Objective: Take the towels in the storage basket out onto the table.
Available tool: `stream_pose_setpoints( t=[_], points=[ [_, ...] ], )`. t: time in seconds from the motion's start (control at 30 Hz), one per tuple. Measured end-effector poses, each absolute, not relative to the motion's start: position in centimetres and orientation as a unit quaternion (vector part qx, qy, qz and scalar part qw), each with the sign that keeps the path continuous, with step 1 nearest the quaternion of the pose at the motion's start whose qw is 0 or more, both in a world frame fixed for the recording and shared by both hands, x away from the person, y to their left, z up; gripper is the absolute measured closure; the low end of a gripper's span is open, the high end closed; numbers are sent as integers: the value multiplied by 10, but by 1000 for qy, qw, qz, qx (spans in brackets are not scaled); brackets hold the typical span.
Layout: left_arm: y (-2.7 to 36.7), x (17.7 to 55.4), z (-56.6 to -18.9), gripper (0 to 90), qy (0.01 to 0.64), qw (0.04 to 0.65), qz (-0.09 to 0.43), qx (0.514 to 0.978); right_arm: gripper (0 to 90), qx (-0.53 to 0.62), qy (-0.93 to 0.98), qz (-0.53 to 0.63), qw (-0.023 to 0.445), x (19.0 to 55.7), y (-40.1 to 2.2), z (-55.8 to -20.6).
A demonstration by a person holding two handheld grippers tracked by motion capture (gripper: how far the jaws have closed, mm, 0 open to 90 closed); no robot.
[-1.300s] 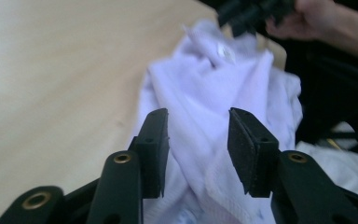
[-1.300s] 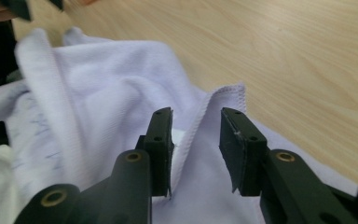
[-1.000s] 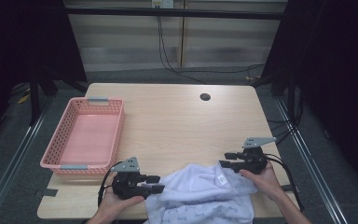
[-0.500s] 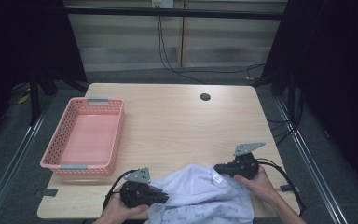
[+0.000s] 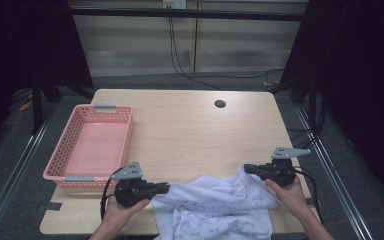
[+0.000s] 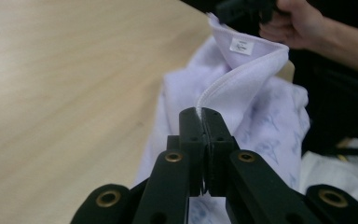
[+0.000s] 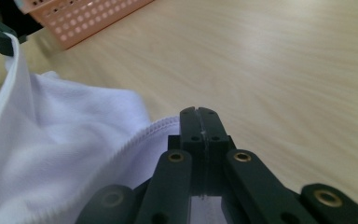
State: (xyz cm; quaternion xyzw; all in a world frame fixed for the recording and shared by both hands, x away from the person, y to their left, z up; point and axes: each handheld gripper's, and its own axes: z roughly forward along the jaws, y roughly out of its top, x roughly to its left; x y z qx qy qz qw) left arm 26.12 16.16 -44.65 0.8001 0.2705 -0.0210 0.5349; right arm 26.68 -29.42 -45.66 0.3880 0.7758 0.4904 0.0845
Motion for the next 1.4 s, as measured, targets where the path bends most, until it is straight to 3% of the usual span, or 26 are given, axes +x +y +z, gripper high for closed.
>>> stream_pose_setpoints(
  t=[0.23, 0.67, 0.93, 1.17, 1.2, 1.27, 1.37, 1.4],
  points=[
    [170, 286, -411, 885, 278, 569, 28, 773, 900, 395, 736, 532, 140, 268, -314, -422],
    [176, 349, -356, 884, 307, 580, 95, 748, 900, 393, 685, 571, 222, 294, -337, -346],
    [181, 385, -324, 884, 321, 569, 145, 743, 900, 398, 681, 560, 254, 334, -335, -315],
    [178, 440, -323, 879, 355, 549, 160, 739, 900, 414, 685, 538, 264, 381, -327, -314],
    [175, 447, -327, 852, 369, 547, 159, 735, 900, 421, 685, 530, 270, 389, -326, -317],
    [171, 457, -336, 665, 391, 528, 156, 737, 900, 431, 696, 504, 276, 404, -324, -328],
    [164, 461, -349, 587, 395, 511, 146, 750, 794, 458, 706, 466, 274, 416, -327, -352],
    [163, 460, -351, 571, 395, 518, 135, 747, 797, 464, 704, 469, 264, 416, -331, -359]
  ],
)
